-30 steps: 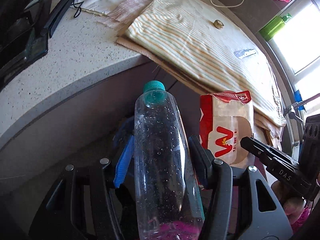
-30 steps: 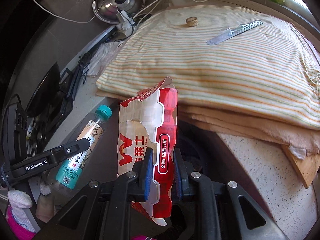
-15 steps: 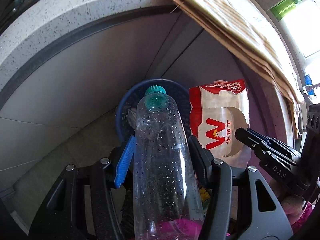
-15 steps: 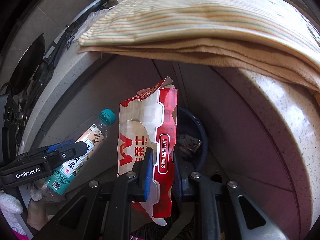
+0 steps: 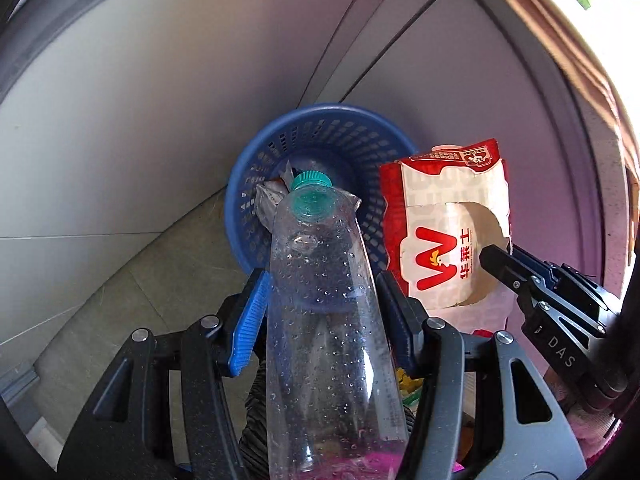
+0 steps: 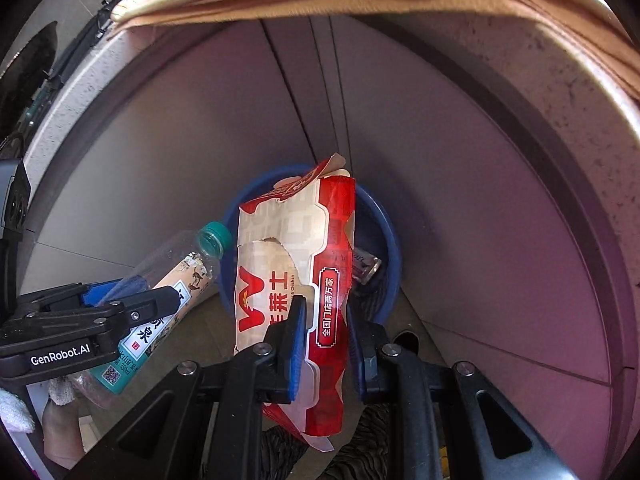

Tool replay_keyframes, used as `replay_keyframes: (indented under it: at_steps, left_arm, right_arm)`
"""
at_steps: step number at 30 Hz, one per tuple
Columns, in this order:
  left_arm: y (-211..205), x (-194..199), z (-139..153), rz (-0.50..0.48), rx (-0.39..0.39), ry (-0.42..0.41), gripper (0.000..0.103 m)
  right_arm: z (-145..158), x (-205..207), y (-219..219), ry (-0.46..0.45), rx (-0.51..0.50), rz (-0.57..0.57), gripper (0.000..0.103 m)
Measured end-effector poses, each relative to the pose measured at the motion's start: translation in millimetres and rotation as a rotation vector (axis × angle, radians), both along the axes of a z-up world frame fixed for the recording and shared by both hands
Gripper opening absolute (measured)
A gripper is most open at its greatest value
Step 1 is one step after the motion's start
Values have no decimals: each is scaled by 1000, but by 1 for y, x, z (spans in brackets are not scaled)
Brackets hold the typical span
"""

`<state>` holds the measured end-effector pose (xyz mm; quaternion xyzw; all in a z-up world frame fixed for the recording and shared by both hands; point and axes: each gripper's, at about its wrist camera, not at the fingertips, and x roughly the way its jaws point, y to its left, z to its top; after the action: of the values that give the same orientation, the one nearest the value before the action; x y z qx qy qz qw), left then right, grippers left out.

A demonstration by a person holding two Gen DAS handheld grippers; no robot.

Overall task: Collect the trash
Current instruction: 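Open both tools to drop the bottle and wipe pack into the basket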

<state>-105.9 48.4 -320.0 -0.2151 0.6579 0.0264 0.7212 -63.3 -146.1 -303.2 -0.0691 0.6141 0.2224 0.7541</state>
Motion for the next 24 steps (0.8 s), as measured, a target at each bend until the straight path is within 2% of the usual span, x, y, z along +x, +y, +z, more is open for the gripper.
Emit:
replay_keyframes:
  at_steps: [11,18,19,20,22,24]
  left_arm:
    - [-6,8,-17,-22,16,36,56]
    - [-6,18,-8,-36,8,30,57]
    - [-5,19,-7,-40,10,29,57]
    - [-4,19,-5,-42,11,28,58]
    - [-4,20,-4,-42,12,30,63]
    - [-3,20,-2,-39,16,28,64]
  right_arm:
    - [-16,8,26,-13,-57,-2,20]
    - [-12,3,24,-33,-61,2,24]
    - [-11,4,24,-34,-59,-1,29]
    - [-10,4,24,-32,-59,-7,40]
    - [-7,2,22,-35,-51,-17,51]
    - [-4,0,22,-36,-52,-16,52]
